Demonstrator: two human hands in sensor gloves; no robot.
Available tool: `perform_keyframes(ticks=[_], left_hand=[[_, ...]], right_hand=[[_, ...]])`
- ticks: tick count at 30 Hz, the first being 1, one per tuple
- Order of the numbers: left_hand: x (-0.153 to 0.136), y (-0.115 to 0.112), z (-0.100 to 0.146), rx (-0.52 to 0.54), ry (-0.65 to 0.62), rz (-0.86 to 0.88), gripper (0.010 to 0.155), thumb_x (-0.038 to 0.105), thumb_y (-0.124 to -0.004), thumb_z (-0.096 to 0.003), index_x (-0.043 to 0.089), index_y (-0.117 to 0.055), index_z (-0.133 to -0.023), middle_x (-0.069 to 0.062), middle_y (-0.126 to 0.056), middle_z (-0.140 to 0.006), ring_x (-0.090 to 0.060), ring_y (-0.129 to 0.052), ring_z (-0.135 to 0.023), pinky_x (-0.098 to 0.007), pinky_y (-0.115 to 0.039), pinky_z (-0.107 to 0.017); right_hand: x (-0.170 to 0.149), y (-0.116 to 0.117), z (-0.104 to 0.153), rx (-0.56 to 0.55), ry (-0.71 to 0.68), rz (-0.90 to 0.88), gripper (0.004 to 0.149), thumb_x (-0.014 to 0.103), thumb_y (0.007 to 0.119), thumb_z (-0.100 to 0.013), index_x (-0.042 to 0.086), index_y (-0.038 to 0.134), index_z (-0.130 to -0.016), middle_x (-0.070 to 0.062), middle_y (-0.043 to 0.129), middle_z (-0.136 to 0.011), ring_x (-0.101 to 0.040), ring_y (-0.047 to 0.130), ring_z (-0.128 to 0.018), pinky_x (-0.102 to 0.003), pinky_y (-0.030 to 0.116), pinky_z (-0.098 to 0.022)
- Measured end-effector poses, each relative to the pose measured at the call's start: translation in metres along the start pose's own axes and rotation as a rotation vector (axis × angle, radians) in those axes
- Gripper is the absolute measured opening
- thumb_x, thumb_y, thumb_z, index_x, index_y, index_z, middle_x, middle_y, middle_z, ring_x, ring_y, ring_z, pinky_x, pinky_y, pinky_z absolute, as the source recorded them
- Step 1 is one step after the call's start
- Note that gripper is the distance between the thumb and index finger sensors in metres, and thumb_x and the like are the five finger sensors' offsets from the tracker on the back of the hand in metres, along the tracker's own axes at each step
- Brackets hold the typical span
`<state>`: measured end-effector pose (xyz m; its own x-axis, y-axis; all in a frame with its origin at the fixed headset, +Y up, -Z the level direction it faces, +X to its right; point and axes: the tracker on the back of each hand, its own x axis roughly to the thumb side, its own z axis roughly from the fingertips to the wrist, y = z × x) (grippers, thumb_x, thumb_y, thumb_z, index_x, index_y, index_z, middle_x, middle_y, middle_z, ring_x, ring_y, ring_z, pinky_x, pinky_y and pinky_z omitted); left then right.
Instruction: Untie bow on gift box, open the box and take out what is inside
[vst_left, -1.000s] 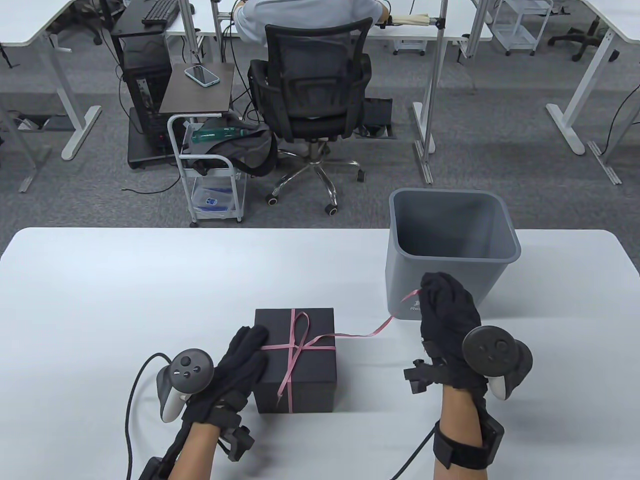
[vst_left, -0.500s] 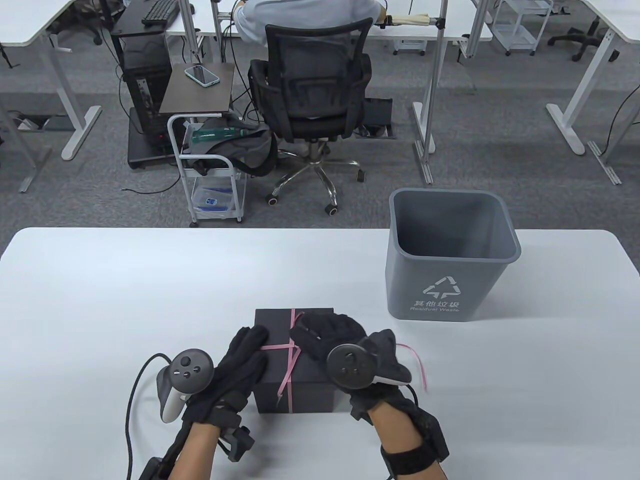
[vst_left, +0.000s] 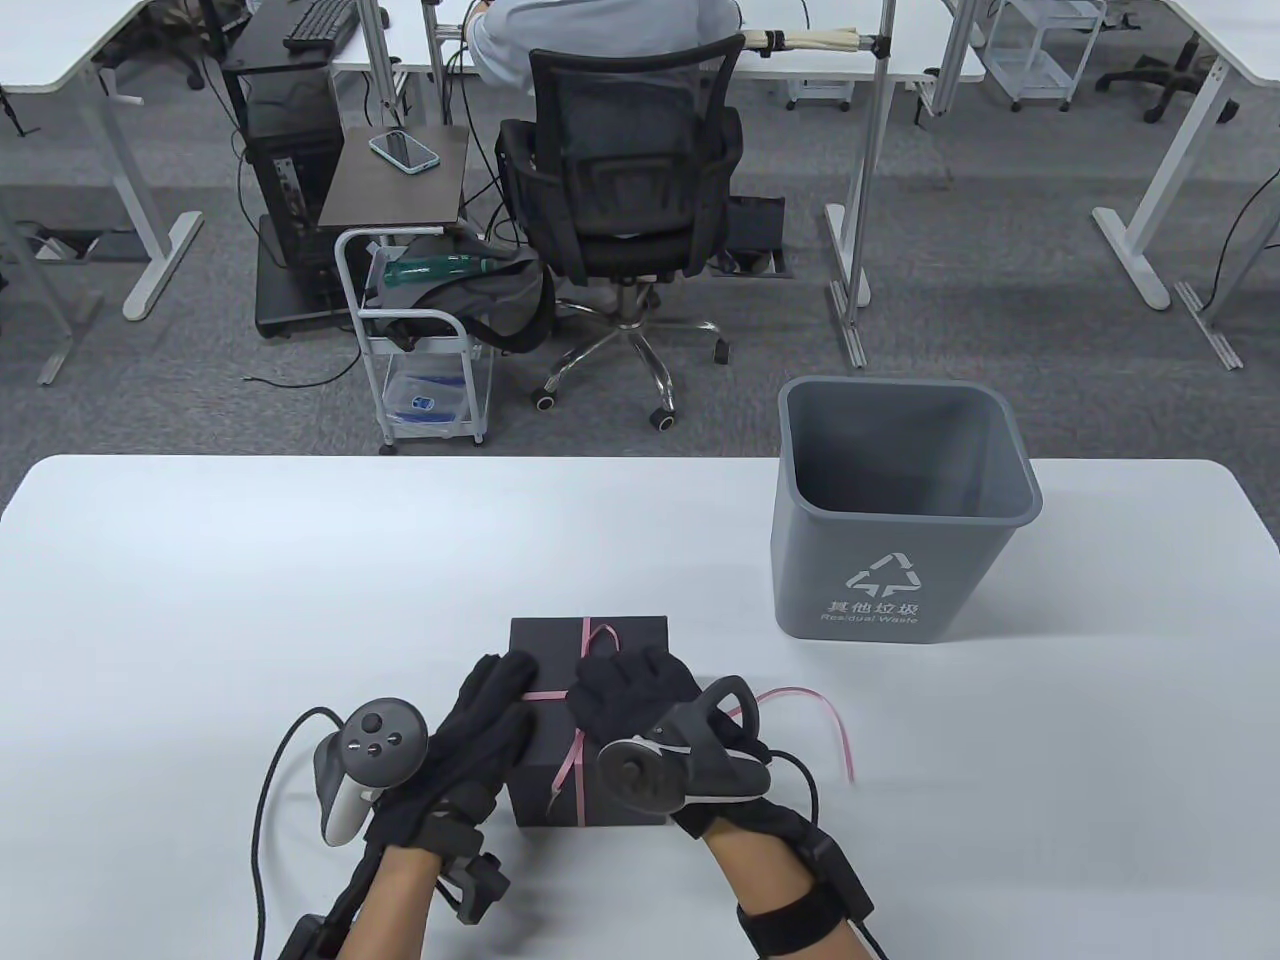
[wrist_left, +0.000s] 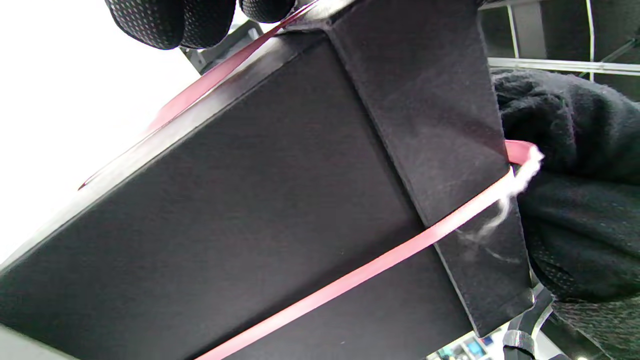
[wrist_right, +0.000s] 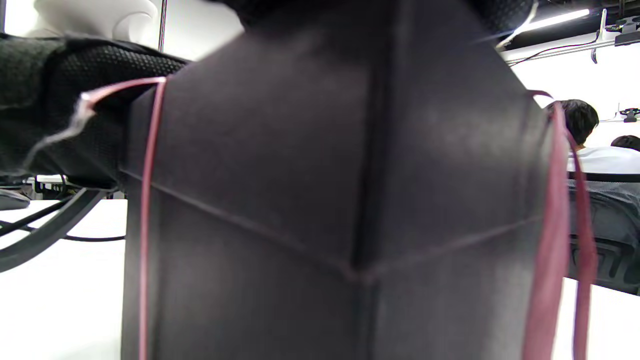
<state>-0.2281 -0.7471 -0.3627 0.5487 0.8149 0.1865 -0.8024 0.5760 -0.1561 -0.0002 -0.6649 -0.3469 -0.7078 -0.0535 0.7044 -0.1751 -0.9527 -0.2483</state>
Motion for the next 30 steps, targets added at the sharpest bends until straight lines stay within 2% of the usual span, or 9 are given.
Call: perform_keyframes(ticks=[4, 9, 13, 23, 30], left_hand=[[0.000, 0.000, 0.000, -0.001, 0.002, 0.002, 0.060, 0.051, -0.058, -0.0684, 0.034, -0.040, -0.123, -0.022, -0.035, -0.129, -0.057, -0.058, -0.104, -0.057, -0.063, -0.073], [0.000, 0.000, 0.000, -0.001, 0.002, 0.000, 0.060, 0.051, -0.058, -0.0684, 0.034, -0.040, -0.123, -0.022, -0.035, -0.129, -0.057, -0.058, -0.104, -0.057, -0.063, -0.073], [0.000, 0.000, 0.000, -0.001, 0.004, 0.001, 0.060, 0.051, -0.058, -0.0684, 0.034, -0.040, -0.123, -0.023, -0.035, -0.129, -0.058, -0.058, -0.103, -0.057, -0.063, -0.073], [0.001, 0.000, 0.001, 0.003, 0.007, -0.004, 0.060, 0.051, -0.057, -0.0685, 0.034, -0.040, -0.123, -0.022, -0.036, -0.129, -0.057, -0.058, -0.103, -0.057, -0.064, -0.073], [0.000, -0.001, 0.001, 0.003, 0.010, 0.006, 0.060, 0.051, -0.057, -0.0686, 0.034, -0.039, -0.123, -0.023, -0.036, -0.129, -0.058, -0.058, -0.103, -0.057, -0.064, -0.072]], right_hand=[[-0.007, -0.005, 0.003, -0.021, 0.033, -0.046, 0.040, 0.020, 0.074, -0.059, 0.020, 0.074, -0.099, -0.010, 0.066, -0.106, -0.035, 0.073, -0.090, -0.057, 0.059, -0.072], [-0.038, -0.028, 0.015, -0.164, 0.161, -0.310, 0.041, 0.020, 0.072, -0.059, 0.018, 0.072, -0.100, -0.012, 0.065, -0.106, -0.037, 0.072, -0.090, -0.058, 0.059, -0.071], [-0.062, -0.040, 0.027, -0.276, 0.249, -0.430, 0.041, 0.019, 0.073, -0.059, 0.016, 0.073, -0.100, -0.014, 0.065, -0.106, -0.038, 0.072, -0.089, -0.058, 0.059, -0.070], [-0.119, -0.085, 0.084, -0.636, 0.482, -0.579, 0.041, 0.018, 0.073, -0.059, 0.015, 0.073, -0.100, -0.015, 0.065, -0.106, -0.039, 0.072, -0.088, -0.059, 0.059, -0.070], [-0.142, -0.097, 0.117, -0.780, 0.610, -0.631, 0.041, 0.018, 0.073, -0.060, 0.013, 0.073, -0.100, -0.016, 0.065, -0.105, -0.040, 0.071, -0.088, -0.059, 0.059, -0.069]])
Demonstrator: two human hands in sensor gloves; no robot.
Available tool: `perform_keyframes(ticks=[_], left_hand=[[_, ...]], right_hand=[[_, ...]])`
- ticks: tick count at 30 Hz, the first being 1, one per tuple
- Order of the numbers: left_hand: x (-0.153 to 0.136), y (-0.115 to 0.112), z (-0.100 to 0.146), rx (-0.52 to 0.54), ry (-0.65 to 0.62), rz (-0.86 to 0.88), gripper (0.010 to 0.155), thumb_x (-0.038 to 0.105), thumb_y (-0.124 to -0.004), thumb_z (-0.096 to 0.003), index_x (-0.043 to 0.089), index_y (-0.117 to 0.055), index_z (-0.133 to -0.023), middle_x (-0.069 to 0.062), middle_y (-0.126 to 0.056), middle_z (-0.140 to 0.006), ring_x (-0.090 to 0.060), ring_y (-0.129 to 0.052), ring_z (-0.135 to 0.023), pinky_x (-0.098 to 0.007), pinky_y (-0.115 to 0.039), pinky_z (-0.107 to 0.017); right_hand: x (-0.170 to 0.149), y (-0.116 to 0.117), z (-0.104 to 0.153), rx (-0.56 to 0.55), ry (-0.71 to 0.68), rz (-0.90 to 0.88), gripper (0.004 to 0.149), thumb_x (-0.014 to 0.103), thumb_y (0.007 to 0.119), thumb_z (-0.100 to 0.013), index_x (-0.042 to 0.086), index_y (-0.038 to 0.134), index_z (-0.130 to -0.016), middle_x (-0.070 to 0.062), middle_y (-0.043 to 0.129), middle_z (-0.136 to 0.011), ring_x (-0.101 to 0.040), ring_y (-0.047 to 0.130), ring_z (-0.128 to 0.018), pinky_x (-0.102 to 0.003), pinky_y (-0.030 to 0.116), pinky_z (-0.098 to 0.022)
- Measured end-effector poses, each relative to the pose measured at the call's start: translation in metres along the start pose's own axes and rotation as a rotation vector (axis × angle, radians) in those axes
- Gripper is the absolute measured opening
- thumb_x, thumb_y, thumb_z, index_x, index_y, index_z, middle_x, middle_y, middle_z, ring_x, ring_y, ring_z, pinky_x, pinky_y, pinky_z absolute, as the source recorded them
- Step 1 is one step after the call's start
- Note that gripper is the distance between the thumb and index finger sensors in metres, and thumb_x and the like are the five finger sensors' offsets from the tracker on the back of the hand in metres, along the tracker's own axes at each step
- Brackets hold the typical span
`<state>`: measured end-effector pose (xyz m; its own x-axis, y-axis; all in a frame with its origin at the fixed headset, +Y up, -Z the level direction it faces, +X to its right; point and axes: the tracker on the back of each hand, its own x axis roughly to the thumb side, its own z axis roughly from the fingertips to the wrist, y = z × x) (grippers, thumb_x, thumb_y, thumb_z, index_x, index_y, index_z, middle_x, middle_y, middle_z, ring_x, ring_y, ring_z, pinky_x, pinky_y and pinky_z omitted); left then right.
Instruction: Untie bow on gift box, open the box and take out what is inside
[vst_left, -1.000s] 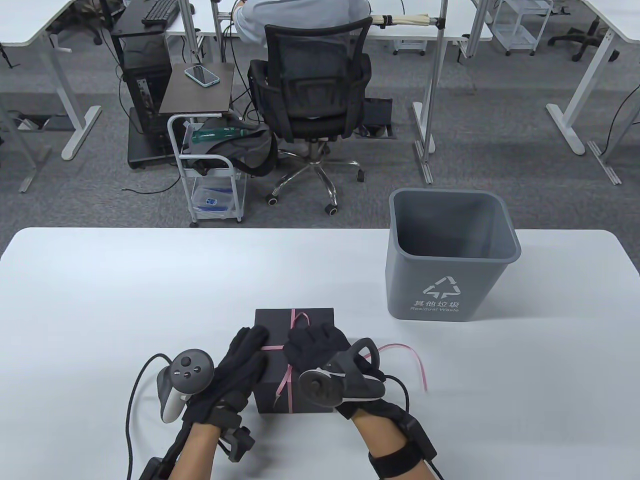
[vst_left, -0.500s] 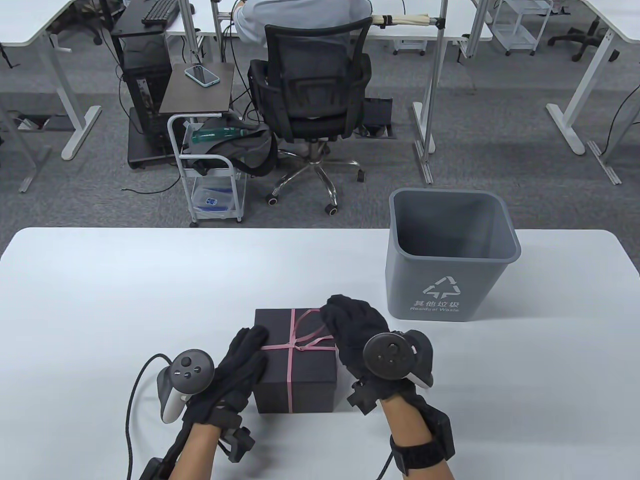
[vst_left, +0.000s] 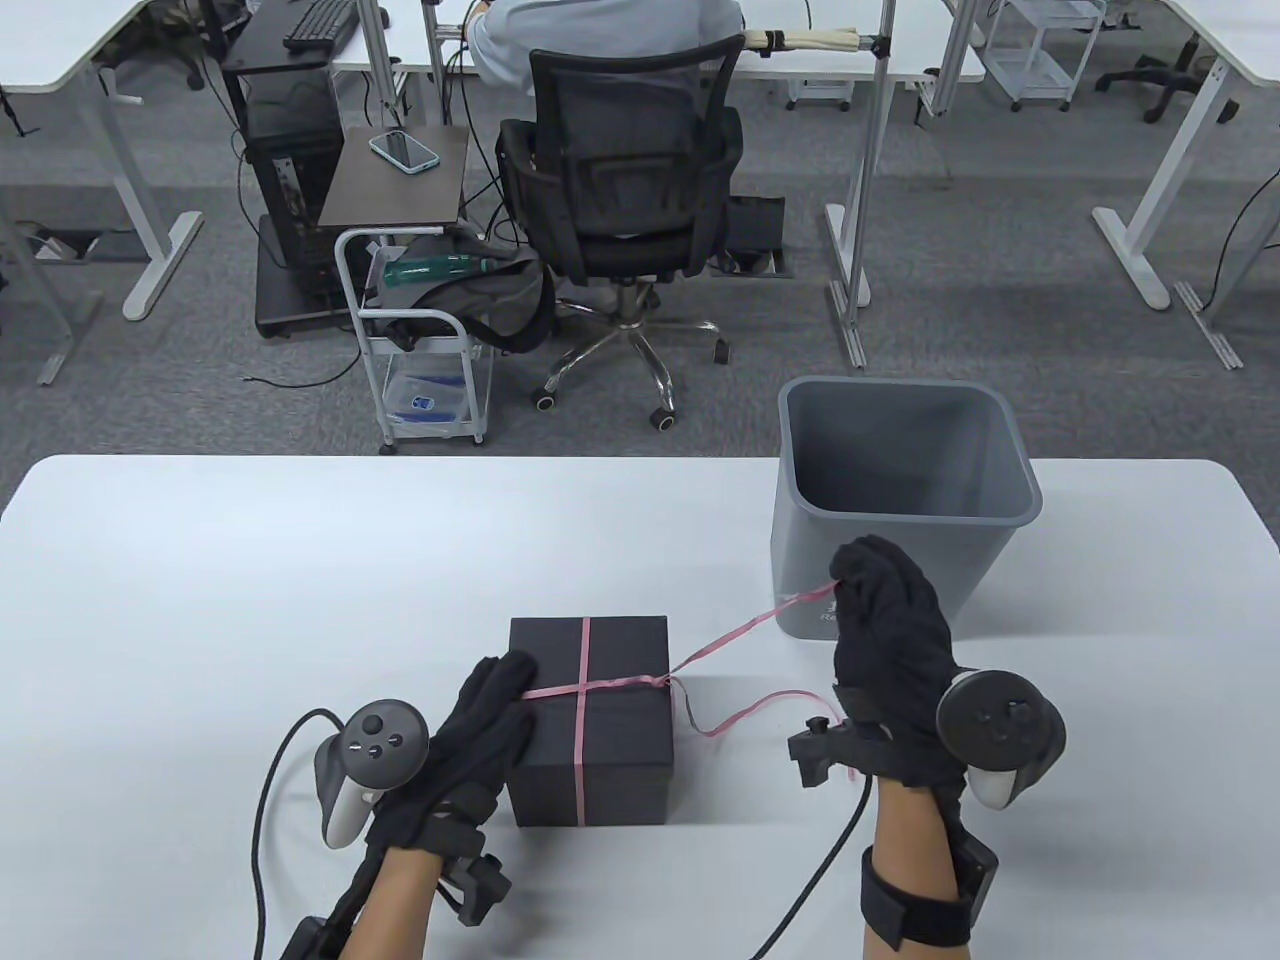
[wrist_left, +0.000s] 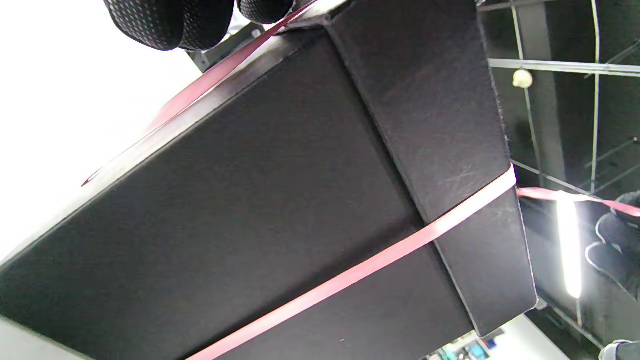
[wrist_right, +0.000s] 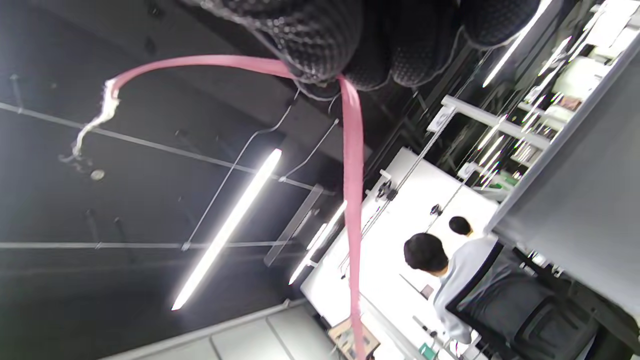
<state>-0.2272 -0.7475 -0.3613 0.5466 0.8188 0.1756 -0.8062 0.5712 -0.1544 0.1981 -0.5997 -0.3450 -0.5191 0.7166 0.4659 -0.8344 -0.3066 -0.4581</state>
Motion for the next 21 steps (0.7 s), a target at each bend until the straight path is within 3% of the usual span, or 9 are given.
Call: perform_keyframes(ticks=[8, 10, 12, 14, 21], left_hand=[[0.000, -0.001, 0.000, -0.001, 0.002, 0.006, 0.060, 0.051, -0.057, -0.0687, 0.034, -0.039, -0.123, -0.024, -0.036, -0.129, -0.058, -0.059, -0.103, -0.057, -0.064, -0.072], [0.000, -0.001, 0.000, -0.001, 0.002, 0.009, 0.060, 0.051, -0.057, -0.0688, 0.034, -0.039, -0.123, -0.024, -0.036, -0.129, -0.058, -0.059, -0.103, -0.057, -0.064, -0.072], [0.000, -0.001, 0.000, -0.002, 0.002, 0.010, 0.059, 0.051, -0.057, -0.0688, 0.035, -0.039, -0.123, -0.024, -0.036, -0.129, -0.058, -0.059, -0.103, -0.057, -0.064, -0.072], [0.000, -0.001, 0.000, -0.002, 0.001, 0.011, 0.060, 0.051, -0.056, -0.0688, 0.035, -0.038, -0.123, -0.024, -0.036, -0.129, -0.058, -0.059, -0.103, -0.057, -0.064, -0.072], [-0.001, -0.001, 0.000, -0.003, 0.002, 0.015, 0.060, 0.051, -0.056, -0.0687, 0.035, -0.038, -0.123, -0.024, -0.037, -0.128, -0.058, -0.059, -0.103, -0.057, -0.064, -0.072]], right_hand=[[0.001, -0.029, 0.003, -0.131, 0.058, 0.115, 0.041, 0.018, 0.073, -0.060, 0.012, 0.073, -0.101, -0.017, 0.064, -0.105, -0.041, 0.071, -0.088, -0.060, 0.059, -0.069], [0.001, -0.032, 0.001, -0.055, 0.047, 0.101, 0.041, 0.017, 0.073, -0.060, 0.013, 0.074, -0.100, -0.017, 0.065, -0.106, -0.041, 0.070, -0.088, -0.060, 0.058, -0.069], [0.000, -0.028, -0.003, 0.137, 0.099, 0.091, 0.041, 0.016, 0.074, -0.060, 0.011, 0.075, -0.101, -0.019, 0.065, -0.107, -0.043, 0.070, -0.089, -0.061, 0.058, -0.069], [0.000, -0.018, -0.005, 0.260, 0.117, 0.139, 0.040, 0.017, 0.075, -0.061, 0.012, 0.076, -0.101, -0.019, 0.064, -0.107, -0.044, 0.069, -0.090, -0.062, 0.057, -0.070], [-0.005, 0.028, -0.007, 0.519, 0.145, 0.267, 0.041, 0.012, 0.074, -0.060, 0.013, 0.079, -0.101, -0.019, 0.064, -0.109, -0.045, 0.069, -0.092, -0.062, 0.055, -0.071]])
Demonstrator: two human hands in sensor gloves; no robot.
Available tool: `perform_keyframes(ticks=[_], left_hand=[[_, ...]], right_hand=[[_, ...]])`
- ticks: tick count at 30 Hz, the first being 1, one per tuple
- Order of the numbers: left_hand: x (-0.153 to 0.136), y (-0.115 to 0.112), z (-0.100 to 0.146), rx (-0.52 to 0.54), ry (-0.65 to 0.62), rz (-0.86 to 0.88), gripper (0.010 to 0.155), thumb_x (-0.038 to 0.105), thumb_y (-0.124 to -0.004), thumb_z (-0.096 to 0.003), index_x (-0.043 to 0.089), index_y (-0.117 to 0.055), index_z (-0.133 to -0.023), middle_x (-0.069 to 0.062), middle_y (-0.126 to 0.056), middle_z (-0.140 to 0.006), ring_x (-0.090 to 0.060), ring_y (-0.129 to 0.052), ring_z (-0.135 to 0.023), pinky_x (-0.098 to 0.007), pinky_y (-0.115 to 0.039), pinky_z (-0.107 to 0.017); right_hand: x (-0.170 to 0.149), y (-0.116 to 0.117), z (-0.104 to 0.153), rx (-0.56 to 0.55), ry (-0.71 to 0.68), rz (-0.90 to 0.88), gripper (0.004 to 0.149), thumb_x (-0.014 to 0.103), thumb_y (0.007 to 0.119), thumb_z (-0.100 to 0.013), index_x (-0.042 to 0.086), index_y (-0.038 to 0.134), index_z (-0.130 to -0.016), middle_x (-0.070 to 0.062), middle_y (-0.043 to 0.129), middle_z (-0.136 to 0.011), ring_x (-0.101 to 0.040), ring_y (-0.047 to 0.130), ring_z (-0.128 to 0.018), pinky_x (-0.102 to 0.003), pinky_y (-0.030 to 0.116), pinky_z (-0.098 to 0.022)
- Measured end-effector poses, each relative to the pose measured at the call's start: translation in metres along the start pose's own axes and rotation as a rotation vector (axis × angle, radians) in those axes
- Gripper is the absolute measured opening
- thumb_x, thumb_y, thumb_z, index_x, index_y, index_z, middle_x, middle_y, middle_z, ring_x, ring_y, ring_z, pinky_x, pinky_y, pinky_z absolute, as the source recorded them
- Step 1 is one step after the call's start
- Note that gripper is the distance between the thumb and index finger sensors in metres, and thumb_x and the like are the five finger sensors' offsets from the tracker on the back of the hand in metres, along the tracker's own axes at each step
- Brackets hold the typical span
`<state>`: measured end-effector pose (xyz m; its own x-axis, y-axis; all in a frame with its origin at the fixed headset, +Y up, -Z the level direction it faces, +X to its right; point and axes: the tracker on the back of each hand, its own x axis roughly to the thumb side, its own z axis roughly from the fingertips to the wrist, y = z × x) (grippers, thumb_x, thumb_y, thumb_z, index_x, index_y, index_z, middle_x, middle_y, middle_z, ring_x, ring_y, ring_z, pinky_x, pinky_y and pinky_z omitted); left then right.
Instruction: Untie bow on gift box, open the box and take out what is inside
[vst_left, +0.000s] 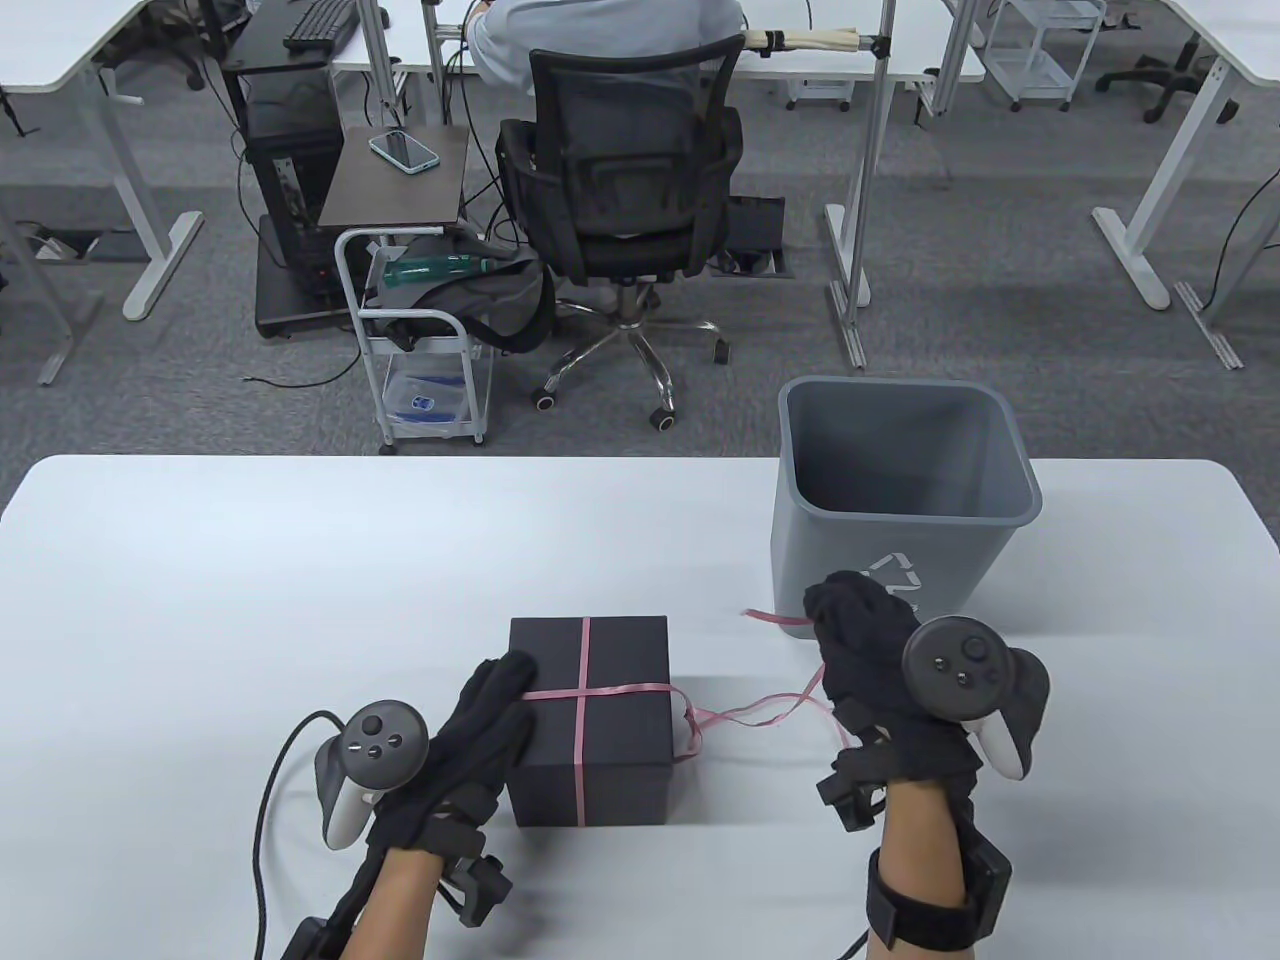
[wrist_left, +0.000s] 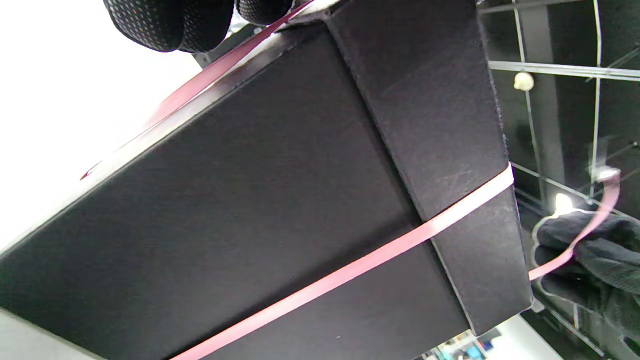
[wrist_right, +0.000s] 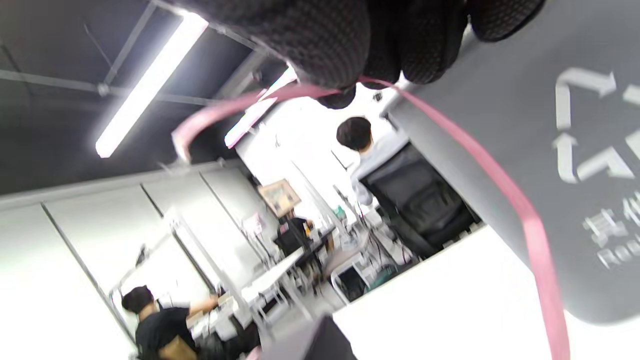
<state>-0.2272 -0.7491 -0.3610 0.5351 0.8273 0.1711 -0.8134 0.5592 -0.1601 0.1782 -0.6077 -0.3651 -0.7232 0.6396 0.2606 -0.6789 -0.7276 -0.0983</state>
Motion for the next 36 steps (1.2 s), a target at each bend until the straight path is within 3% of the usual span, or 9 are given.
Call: perform_keyframes(ticks=[6, 10, 15, 18, 21, 25, 30, 32, 36], left_hand=[[0.000, 0.000, 0.000, -0.001, 0.000, 0.001, 0.060, 0.051, -0.056, -0.0688, 0.035, -0.038, -0.123, -0.024, -0.036, -0.129, -0.058, -0.060, -0.103, -0.057, -0.064, -0.072], [0.000, 0.000, 0.000, -0.001, -0.001, 0.002, 0.060, 0.051, -0.056, -0.0688, 0.035, -0.038, -0.123, -0.024, -0.036, -0.128, -0.058, -0.060, -0.103, -0.057, -0.064, -0.072], [0.000, 0.000, 0.000, 0.000, -0.003, 0.007, 0.060, 0.051, -0.056, -0.0688, 0.034, -0.038, -0.123, -0.024, -0.037, -0.128, -0.058, -0.059, -0.103, -0.057, -0.064, -0.072], [0.001, 0.000, 0.000, 0.002, -0.004, -0.002, 0.060, 0.051, -0.057, -0.0686, 0.034, -0.039, -0.123, -0.024, -0.038, -0.128, -0.058, -0.059, -0.103, -0.058, -0.064, -0.072], [0.002, 0.001, 0.000, 0.018, -0.010, -0.017, 0.060, 0.051, -0.059, -0.0683, 0.033, -0.041, -0.123, -0.024, -0.037, -0.128, -0.058, -0.058, -0.104, -0.059, -0.063, -0.072], [0.010, 0.003, 0.004, 0.087, -0.037, -0.085, 0.060, 0.048, -0.064, -0.0675, 0.027, -0.047, -0.121, -0.025, -0.033, -0.127, -0.057, -0.051, -0.106, -0.061, -0.061, -0.072], [0.027, 0.002, 0.019, 0.250, -0.125, -0.266, 0.060, 0.043, -0.071, -0.0650, 0.021, -0.054, -0.118, -0.028, -0.039, -0.124, -0.056, -0.052, -0.105, -0.062, -0.061, -0.071], [0.038, -0.002, 0.030, 0.323, -0.202, -0.402, 0.057, 0.041, -0.074, -0.0639, 0.018, -0.062, -0.114, -0.027, -0.047, -0.122, -0.055, -0.055, -0.104, -0.061, -0.062, -0.071], [0.064, -0.013, 0.044, 0.369, -0.346, -0.684, 0.047, 0.039, -0.078, -0.0619, 0.018, -0.077, -0.104, -0.019, -0.065, -0.117, -0.048, -0.069, -0.100, -0.057, -0.069, -0.070]], right_hand=[[0.003, 0.029, -0.011, 0.155, -0.003, 0.004, 0.047, 0.013, 0.074, -0.060, 0.013, 0.075, -0.107, -0.020, 0.064, -0.110, -0.046, 0.069, -0.092, -0.063, 0.056, -0.071], [-0.007, 0.074, -0.025, 0.433, 0.015, -0.054, 0.066, 0.027, 0.084, -0.061, 0.011, 0.054, -0.117, -0.020, 0.046, -0.118, -0.048, 0.057, -0.099, -0.065, 0.048, -0.074], [-0.020, 0.131, -0.033, 0.631, 0.082, 0.041, 0.073, 0.030, 0.087, -0.058, 0.009, 0.049, -0.117, -0.022, 0.031, -0.119, -0.050, 0.046, -0.101, -0.064, 0.041, -0.075], [-0.026, 0.141, -0.034, 0.566, 0.022, 0.014, 0.061, 0.030, 0.083, -0.060, 0.011, 0.059, -0.112, -0.019, 0.040, -0.118, -0.047, 0.054, -0.099, -0.062, 0.045, -0.074], [-0.028, 0.129, -0.033, 0.375, -0.015, -0.044, 0.042, 0.025, 0.082, -0.060, 0.011, 0.078, -0.099, -0.018, 0.060, -0.112, -0.045, 0.069, -0.091, -0.062, 0.055, -0.070], [-0.021, 0.111, -0.030, 0.290, -0.031, -0.072, 0.040, 0.023, 0.082, -0.060, 0.009, 0.079, -0.097, -0.019, 0.063, -0.111, -0.045, 0.071, -0.089, -0.062, 0.056, -0.069], [0.007, 0.094, -0.025, 0.106, -0.098, 0.103, 0.040, 0.023, 0.082, -0.060, 0.009, 0.079, -0.097, -0.019, 0.064, -0.110, -0.045, 0.072, -0.089, -0.062, 0.056, -0.069], [0.023, 0.091, -0.024, 0.050, -0.139, 0.132, 0.040, 0.023, 0.082, -0.060, 0.009, 0.079, -0.098, -0.019, 0.063, -0.110, -0.044, 0.072, -0.089, -0.062, 0.057, -0.069], [0.060, 0.088, -0.032, -0.014, -0.187, 0.307, 0.040, 0.021, 0.082, -0.061, 0.009, 0.078, -0.098, -0.018, 0.062, -0.111, -0.044, 0.070, -0.090, -0.062, 0.056, -0.070]])
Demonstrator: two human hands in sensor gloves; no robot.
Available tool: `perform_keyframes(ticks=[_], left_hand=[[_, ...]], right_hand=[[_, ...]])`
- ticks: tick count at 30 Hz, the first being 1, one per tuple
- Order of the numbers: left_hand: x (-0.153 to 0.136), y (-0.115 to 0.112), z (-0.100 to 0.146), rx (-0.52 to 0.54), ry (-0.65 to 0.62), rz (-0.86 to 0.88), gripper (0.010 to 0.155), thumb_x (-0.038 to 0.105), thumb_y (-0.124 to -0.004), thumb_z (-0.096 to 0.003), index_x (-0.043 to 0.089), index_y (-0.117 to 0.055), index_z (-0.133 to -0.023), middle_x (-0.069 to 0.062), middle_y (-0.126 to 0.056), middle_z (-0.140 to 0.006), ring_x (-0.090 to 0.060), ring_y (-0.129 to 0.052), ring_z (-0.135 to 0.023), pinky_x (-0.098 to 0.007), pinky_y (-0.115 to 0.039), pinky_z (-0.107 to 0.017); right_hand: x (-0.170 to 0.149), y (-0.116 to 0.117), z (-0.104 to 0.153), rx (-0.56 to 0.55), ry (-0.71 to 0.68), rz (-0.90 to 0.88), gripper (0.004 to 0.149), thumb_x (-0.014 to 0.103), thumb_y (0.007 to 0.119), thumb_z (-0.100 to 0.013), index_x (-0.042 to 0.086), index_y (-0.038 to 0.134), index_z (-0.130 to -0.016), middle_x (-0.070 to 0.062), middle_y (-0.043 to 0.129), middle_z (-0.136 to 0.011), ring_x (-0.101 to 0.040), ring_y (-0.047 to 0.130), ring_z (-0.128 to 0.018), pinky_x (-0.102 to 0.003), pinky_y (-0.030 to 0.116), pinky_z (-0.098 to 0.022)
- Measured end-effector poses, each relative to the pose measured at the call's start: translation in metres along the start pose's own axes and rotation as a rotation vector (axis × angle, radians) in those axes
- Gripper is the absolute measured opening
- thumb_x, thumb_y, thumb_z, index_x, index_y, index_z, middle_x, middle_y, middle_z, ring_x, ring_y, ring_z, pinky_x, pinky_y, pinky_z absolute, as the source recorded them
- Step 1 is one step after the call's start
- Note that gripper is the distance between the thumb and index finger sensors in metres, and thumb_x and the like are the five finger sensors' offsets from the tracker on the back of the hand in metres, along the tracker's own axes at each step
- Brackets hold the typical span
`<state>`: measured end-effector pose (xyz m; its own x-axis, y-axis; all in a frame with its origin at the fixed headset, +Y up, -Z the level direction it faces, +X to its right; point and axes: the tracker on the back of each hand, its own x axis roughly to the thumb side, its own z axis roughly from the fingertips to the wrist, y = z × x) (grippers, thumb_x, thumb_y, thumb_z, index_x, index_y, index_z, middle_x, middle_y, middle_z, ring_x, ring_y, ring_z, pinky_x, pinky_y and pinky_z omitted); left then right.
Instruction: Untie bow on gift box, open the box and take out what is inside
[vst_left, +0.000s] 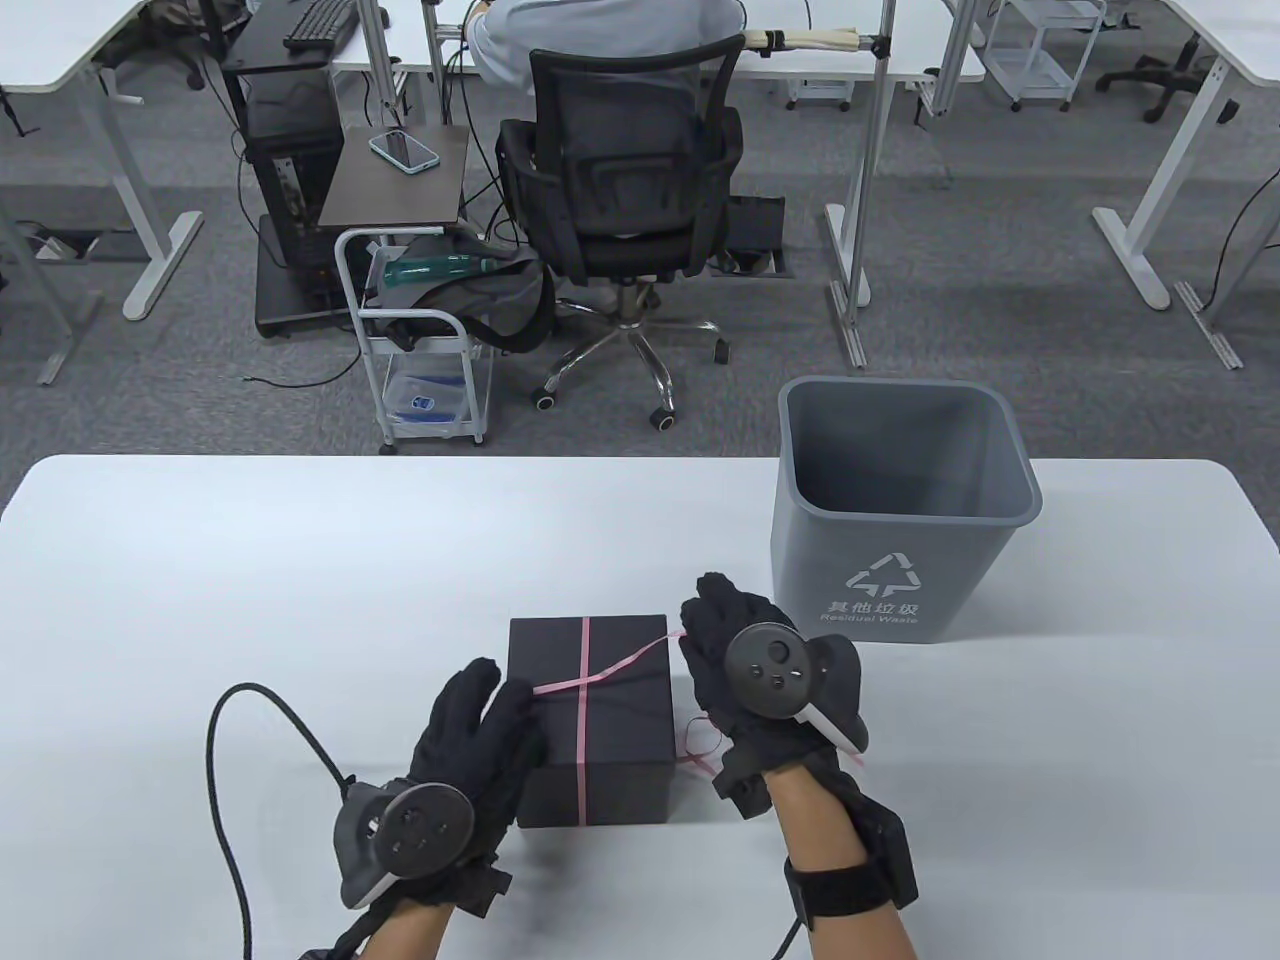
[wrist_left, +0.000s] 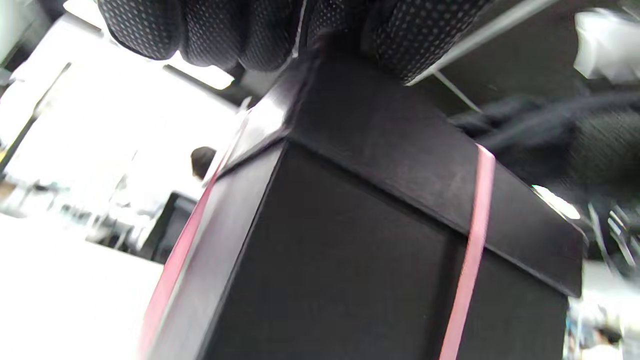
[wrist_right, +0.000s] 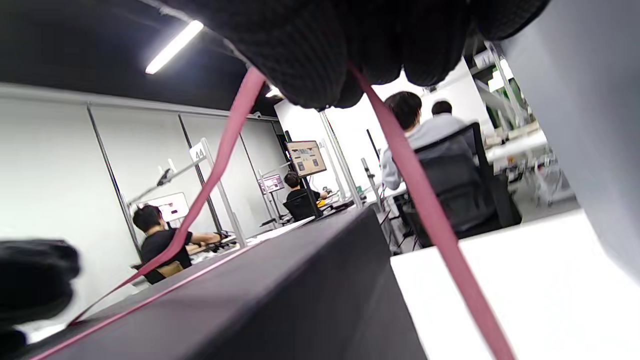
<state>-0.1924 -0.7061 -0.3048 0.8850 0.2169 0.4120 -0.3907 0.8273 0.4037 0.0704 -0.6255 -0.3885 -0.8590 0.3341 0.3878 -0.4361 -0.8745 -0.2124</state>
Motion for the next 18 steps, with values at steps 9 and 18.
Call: perform_keyframes(ticks=[9, 18], left_hand=[[0.020, 0.002, 0.002, -0.068, -0.077, -0.058, 0.041, 0.037, -0.079, -0.0598, 0.018, -0.087, -0.096, -0.012, -0.086, -0.106, -0.042, -0.082, -0.094, -0.055, -0.072, -0.070], [0.026, 0.000, 0.004, -0.068, -0.081, -0.093, 0.044, 0.039, -0.078, -0.0603, 0.014, -0.087, -0.096, -0.015, -0.087, -0.104, -0.044, -0.082, -0.093, -0.056, -0.073, -0.068]], right_hand=[[0.076, -0.018, -0.049, -0.120, -0.119, 0.469, 0.040, 0.021, 0.081, -0.061, 0.012, 0.075, -0.100, -0.015, 0.061, -0.112, -0.042, 0.069, -0.091, -0.061, 0.053, -0.073], [0.129, -0.010, -0.114, -0.174, -0.119, 0.623, 0.040, 0.021, 0.079, -0.062, 0.014, 0.073, -0.101, -0.014, 0.059, -0.113, -0.041, 0.067, -0.093, -0.060, 0.050, -0.075]])
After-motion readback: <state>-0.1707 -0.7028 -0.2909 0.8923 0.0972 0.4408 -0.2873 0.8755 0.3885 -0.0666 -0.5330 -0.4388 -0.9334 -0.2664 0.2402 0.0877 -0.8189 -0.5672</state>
